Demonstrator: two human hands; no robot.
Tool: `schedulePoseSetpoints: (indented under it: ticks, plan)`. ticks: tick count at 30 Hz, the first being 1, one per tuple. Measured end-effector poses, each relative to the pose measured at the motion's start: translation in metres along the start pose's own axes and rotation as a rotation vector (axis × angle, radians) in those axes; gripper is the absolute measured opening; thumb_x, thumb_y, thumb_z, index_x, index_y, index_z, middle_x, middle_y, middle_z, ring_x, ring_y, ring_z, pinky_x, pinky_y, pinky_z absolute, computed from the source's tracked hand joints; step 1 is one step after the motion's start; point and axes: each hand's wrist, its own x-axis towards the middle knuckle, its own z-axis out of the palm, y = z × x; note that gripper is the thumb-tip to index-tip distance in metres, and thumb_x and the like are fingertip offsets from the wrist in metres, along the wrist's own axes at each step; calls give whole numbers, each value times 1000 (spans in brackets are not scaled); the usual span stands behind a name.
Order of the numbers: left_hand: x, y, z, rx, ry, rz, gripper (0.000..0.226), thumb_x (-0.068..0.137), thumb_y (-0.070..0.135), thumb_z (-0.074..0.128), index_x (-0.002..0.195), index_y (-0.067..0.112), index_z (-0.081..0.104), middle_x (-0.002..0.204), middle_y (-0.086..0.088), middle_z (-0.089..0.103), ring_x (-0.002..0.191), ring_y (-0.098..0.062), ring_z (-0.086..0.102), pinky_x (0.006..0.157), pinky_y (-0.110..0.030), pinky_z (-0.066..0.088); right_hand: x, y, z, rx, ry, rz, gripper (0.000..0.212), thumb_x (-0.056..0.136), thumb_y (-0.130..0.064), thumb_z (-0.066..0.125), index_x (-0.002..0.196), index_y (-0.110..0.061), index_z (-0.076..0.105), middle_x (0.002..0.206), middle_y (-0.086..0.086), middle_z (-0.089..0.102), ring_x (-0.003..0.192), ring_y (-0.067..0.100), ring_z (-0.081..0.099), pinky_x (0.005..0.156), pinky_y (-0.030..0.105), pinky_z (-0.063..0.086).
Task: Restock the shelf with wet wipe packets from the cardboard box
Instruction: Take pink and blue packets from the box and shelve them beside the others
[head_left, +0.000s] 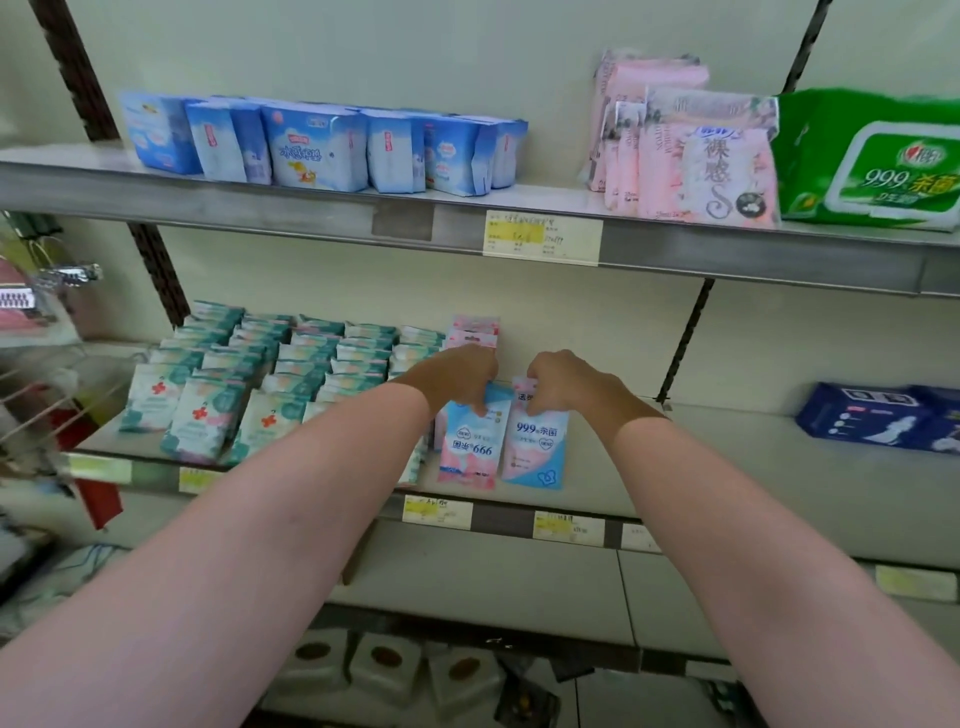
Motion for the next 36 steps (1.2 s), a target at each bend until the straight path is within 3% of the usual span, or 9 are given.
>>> schedulePoseSetpoints:
  ticks: [2, 7, 11, 15, 19, 22, 26, 30, 36]
  plan:
    - [-2, 3, 0, -51, -8, 2, 52, 78, 23, 81, 120, -2, 63, 117, -15, 62, 106, -30, 58, 91, -36, 48, 2, 3, -2, 37, -52, -31, 25, 74, -27, 78, 81, -20, 55, 87, 4, 60, 83, 26, 62, 72, 35, 50]
    - [-7, 6, 1, -58, -8, -2, 37, 82, 20, 77, 109, 0, 62, 96, -10, 57, 87, -27, 55, 75, -32, 45, 1, 11, -7, 61, -128, -79, 28, 80, -20, 75, 102, -13, 60, 99, 6, 62, 88, 25, 63, 74, 37, 51]
    - [-5, 8, 7, -71, -19, -8, 54, 84, 15, 73, 133, 9, 51, 128, -12, 56, 112, -29, 55, 95, -42, 47, -1, 13, -9, 62, -169, -86, 50, 73, -20, 77, 115, -27, 52, 105, -1, 58, 89, 22, 63, 81, 41, 56]
    - [-3, 12, 6, -72, -106, -8, 62, 84, 4, 65, 140, 19, 42, 141, -10, 49, 119, -29, 52, 99, -45, 47, -1, 14, -8, -17, -192, -84, 50, 61, -26, 77, 104, -37, 56, 105, -2, 61, 81, 22, 65, 82, 48, 58]
    - [-3, 22, 8, 50, -220, -33, 73, 82, 26, 67, 147, 28, 34, 147, -3, 44, 125, -27, 50, 101, -47, 46, -8, 13, -6, -36, -245, -50, 59, 59, -34, 87, 108, -29, 53, 98, -1, 63, 77, 20, 69, 81, 44, 59]
    - [-1, 32, 11, 124, -259, -20, 77, 77, 37, 75, 145, 30, 40, 142, 2, 48, 123, -25, 51, 99, -47, 47, -7, 12, -2, -59, -262, -70, 59, 62, -32, 88, 107, -23, 52, 97, 1, 65, 76, 19, 71, 78, 41, 60]
    - [-1, 43, 6, 185, -260, 8, 63, 74, 25, 79, 130, 26, 53, 129, 2, 53, 107, -24, 56, 89, -46, 53, -7, 10, -9, -144, -296, -89, 53, 66, -29, 88, 103, -19, 52, 98, 3, 65, 81, 20, 70, 81, 40, 59]
    - [-4, 45, -1, 192, -259, 6, 54, 75, 15, 79, 125, 18, 57, 122, -2, 56, 105, -27, 58, 89, -46, 53, -8, 13, -19, -178, -365, -76, 51, 71, -26, 88, 113, -13, 62, 102, 5, 71, 79, 20, 69, 75, 34, 54]
    - [-8, 43, -8, 178, -253, 5, 54, 77, 16, 79, 125, 16, 56, 124, -4, 56, 109, -27, 58, 92, -45, 52, -3, 28, -19, -88, -364, -64, 52, 68, -30, 89, 114, -14, 71, 94, 2, 75, 78, 19, 74, 83, 38, 60]
